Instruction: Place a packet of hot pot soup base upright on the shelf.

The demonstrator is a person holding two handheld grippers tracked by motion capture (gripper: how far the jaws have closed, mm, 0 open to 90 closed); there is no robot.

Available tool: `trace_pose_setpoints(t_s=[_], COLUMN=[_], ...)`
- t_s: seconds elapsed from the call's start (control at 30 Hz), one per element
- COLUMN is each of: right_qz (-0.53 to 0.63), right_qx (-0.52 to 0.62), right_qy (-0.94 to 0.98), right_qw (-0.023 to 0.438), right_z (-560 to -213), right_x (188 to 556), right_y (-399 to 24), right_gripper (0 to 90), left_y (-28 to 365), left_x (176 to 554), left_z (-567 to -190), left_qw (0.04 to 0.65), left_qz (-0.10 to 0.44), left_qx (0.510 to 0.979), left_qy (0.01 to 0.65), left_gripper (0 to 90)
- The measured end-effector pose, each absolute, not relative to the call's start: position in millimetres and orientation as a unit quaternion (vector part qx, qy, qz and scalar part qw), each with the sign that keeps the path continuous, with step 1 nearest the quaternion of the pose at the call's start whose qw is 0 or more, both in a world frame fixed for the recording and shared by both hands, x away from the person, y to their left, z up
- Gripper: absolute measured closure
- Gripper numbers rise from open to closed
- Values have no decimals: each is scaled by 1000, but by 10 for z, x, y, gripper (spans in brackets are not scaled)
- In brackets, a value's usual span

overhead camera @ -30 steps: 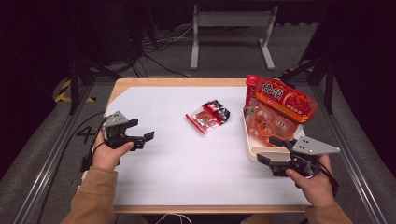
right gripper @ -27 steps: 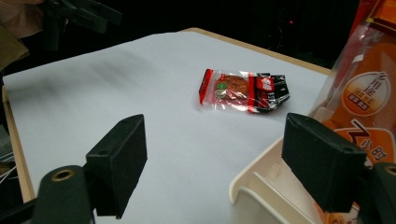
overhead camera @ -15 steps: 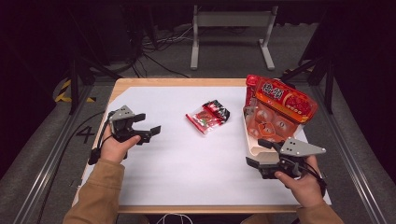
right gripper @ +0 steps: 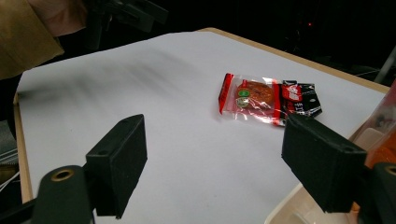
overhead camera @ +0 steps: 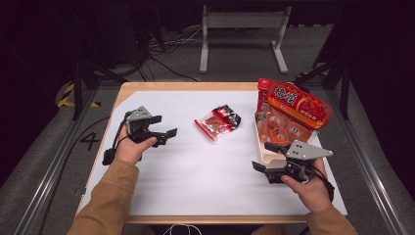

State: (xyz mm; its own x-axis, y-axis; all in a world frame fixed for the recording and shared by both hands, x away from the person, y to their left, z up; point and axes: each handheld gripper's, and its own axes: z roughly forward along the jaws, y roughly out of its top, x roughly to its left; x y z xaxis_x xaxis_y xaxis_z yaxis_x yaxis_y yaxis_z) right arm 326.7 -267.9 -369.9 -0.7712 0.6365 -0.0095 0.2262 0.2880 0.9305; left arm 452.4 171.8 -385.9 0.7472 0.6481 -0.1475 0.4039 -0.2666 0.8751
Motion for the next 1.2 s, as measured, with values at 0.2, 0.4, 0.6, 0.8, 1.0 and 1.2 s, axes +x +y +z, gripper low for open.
trace_pose_setpoints(t_s=[0.2,0.4,0.6,0.8,1.0,1.2], right_qz=[527,527,526,526,524,519], right_qx=[273,271,266,266,268,270], right_qy=[782,783,786,787,788,790], right_qw=[192,189,185,182,183,182], right_z=[-3699,-3700,-3705,-3720,-3734,-3755], right_x=[3282,3290,3284,3267,3230,3190], right_y=[-2672,-2676,-2669,-2666,-2681,-2676], right_gripper=[230,230,230,230,230,230], left_y=[1477,1311,1113,991,918,845], left_x=[4693,4851,4980,5118,5206,5310], left_z=[-3879,-3921,-4002,-4044,-4092,-4146], left_qw=[511,515,520,514,508,497], left_qz=[108,97,83,82,69,66], left_qx=[790,788,787,790,794,798], left_qy=[321,324,322,323,328,334], left_gripper=[145,158,164,199,204,213])
